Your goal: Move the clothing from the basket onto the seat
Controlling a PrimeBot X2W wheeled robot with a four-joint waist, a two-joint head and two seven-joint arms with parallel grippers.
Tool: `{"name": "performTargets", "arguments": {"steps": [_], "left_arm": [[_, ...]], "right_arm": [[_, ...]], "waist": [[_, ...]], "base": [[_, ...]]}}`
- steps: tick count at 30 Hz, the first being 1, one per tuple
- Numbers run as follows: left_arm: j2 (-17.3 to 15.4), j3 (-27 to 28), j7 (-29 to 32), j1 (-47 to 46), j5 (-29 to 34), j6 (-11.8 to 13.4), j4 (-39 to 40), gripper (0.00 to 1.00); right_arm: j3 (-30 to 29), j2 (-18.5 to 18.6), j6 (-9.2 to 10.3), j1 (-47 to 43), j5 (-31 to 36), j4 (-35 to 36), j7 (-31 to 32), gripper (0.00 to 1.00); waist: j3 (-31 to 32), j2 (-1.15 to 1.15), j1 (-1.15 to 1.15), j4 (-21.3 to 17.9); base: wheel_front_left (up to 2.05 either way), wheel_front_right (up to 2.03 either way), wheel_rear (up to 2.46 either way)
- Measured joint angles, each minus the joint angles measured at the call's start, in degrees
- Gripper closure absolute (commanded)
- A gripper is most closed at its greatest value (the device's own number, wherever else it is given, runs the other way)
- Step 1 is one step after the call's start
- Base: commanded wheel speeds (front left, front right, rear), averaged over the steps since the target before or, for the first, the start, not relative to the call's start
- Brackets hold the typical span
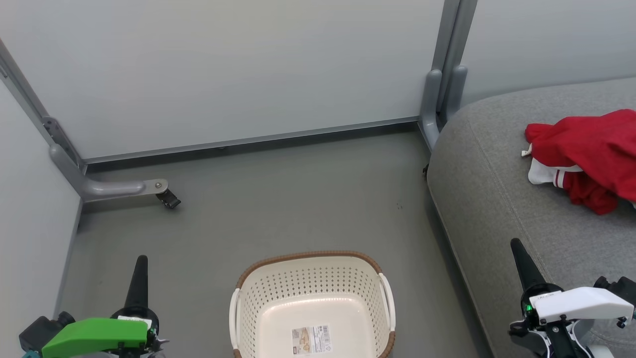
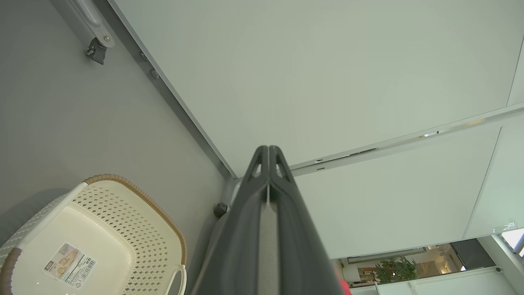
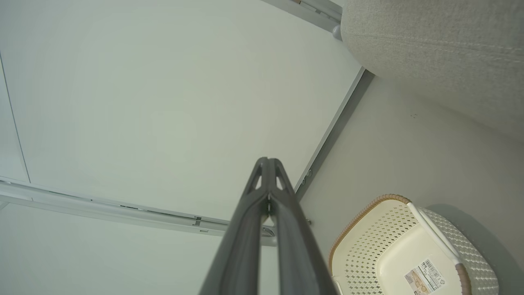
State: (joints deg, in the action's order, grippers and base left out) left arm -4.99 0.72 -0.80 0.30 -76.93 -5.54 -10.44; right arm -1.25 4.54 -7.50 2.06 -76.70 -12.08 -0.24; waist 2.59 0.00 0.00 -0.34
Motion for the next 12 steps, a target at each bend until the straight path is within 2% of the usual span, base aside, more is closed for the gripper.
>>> {"name": "performTargets", "arguments": {"steps": [12], "left_arm": [[-0.01, 0.87, 1.57, -1.88, -5.88, -0.54, -1.18, 1.0]], "right_arm": [[-0.92, 0.0, 0.0, 1.2, -5.67, -0.6, 1.58, 1.0]], "waist": [[-0.79, 0.0, 0.0, 0.1]], "base": [[0.0, 0.0, 0.0]]}}
